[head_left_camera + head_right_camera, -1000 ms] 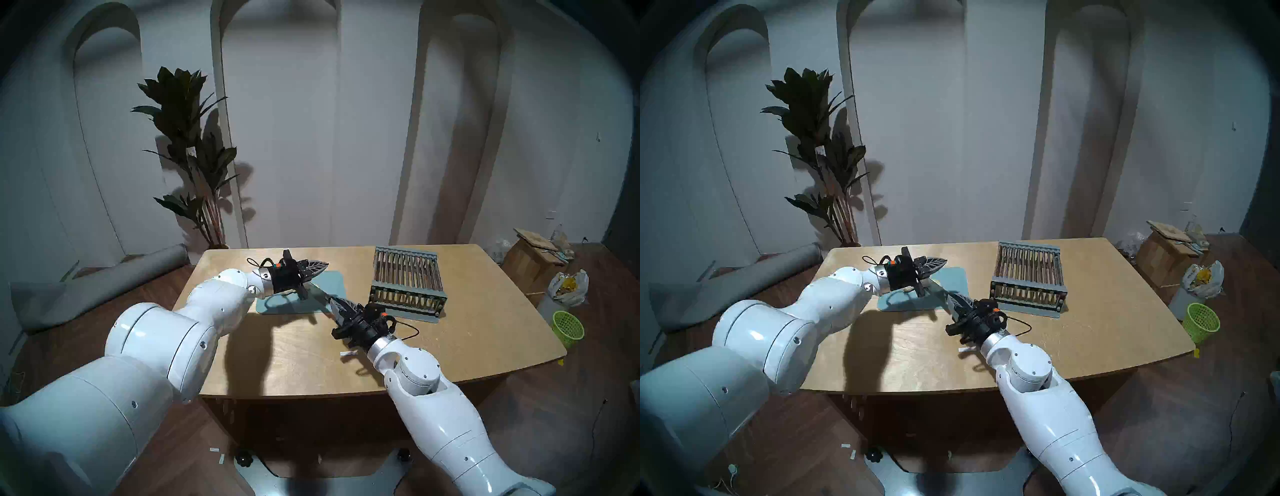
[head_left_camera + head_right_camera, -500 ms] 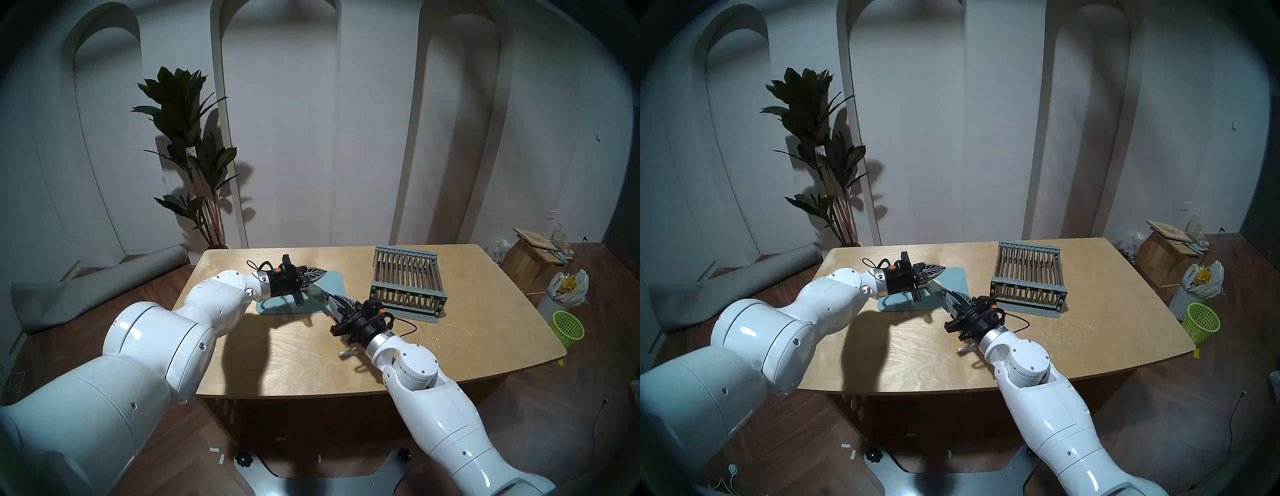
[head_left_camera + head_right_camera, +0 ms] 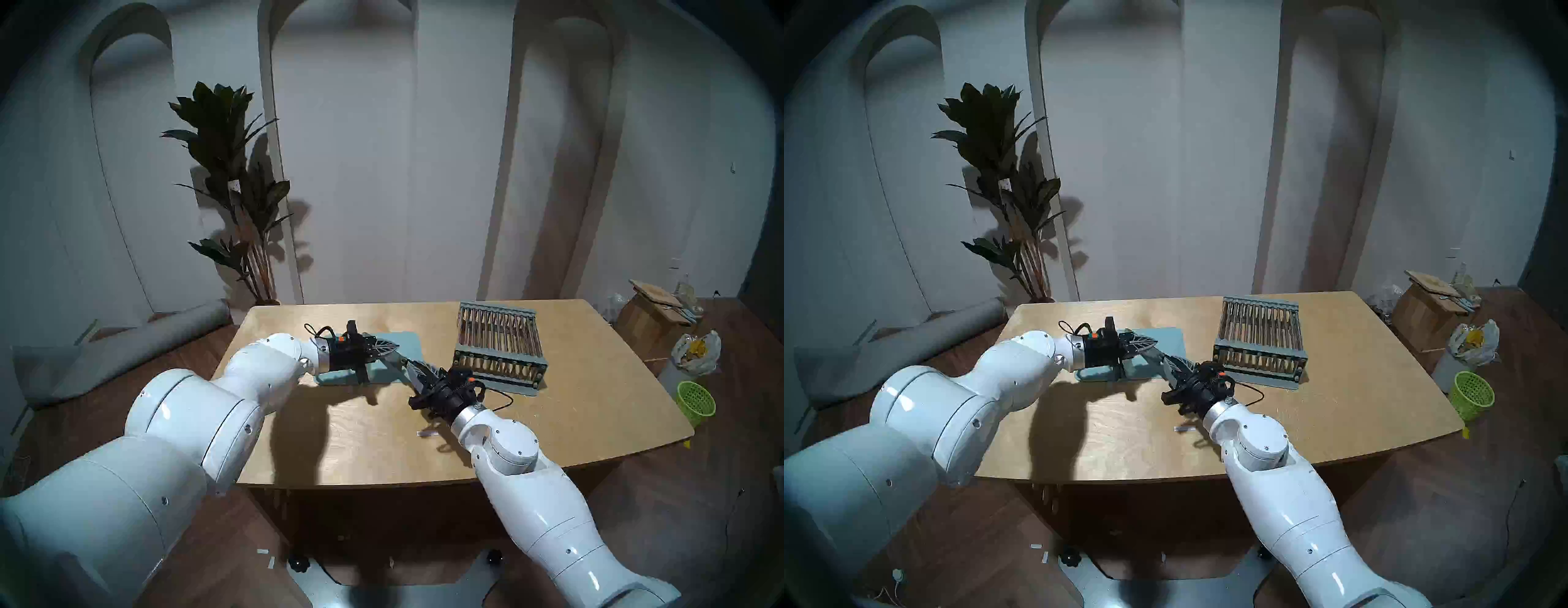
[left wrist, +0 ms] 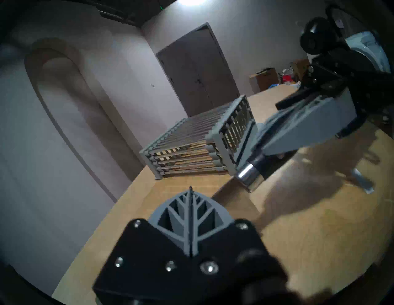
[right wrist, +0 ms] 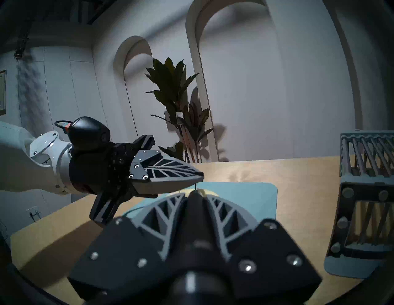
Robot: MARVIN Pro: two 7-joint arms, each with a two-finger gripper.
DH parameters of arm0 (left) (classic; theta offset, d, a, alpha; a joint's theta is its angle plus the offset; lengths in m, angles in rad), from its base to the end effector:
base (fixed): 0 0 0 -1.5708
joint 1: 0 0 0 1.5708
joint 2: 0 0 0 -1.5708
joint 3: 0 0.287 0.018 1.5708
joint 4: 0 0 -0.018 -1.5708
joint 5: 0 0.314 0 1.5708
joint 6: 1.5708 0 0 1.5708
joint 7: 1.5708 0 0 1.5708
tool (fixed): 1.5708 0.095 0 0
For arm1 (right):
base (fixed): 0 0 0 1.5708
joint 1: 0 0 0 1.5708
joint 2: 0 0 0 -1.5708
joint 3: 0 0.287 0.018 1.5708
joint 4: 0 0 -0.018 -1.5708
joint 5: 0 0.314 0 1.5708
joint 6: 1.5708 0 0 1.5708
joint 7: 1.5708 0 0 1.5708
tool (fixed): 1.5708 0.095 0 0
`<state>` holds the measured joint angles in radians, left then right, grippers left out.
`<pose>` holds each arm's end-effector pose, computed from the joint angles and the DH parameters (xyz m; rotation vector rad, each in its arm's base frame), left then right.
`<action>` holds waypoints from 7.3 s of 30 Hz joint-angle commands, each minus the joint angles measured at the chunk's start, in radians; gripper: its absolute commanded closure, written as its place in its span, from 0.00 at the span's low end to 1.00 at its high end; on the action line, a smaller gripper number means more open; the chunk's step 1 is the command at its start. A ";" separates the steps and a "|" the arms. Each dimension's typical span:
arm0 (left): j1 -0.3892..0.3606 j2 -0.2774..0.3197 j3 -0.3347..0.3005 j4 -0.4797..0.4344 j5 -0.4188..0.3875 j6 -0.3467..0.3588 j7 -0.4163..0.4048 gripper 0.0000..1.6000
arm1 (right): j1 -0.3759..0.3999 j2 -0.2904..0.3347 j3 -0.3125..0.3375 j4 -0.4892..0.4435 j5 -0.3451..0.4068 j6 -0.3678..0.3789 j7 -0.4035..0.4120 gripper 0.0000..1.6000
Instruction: Cut the banana into four pieces on the cutting board
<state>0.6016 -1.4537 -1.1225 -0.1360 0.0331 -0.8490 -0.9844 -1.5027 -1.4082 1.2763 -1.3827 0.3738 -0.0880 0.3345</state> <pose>0.5494 -0.0345 -0.3277 1.4304 -1.6288 1.6364 0.4140 0.0848 -0.3531 -1.8906 -0.3429 -1.7550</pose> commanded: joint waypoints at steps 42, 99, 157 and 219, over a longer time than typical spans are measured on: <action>-0.044 -0.041 -0.026 0.033 -0.148 0.021 0.039 1.00 | 0.059 -0.059 0.038 0.041 0.178 0.082 0.026 1.00; 0.038 -0.013 -0.058 -0.174 -0.290 -0.042 -0.117 1.00 | -0.029 0.012 0.061 -0.145 0.128 0.135 -0.047 1.00; 0.016 -0.004 0.363 -0.119 -0.257 -0.110 0.004 1.00 | -0.022 0.004 0.064 -0.108 0.107 0.141 -0.054 1.00; -0.086 -0.070 0.520 -0.087 -0.154 -0.037 0.057 1.00 | 0.017 0.012 0.003 -0.080 0.049 0.267 -0.105 1.00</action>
<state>0.5016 -1.4901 -0.6829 -0.2371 -0.2053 -0.8411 -0.8997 -1.4839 -1.3992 1.2751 -1.4411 0.4245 0.1812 0.2331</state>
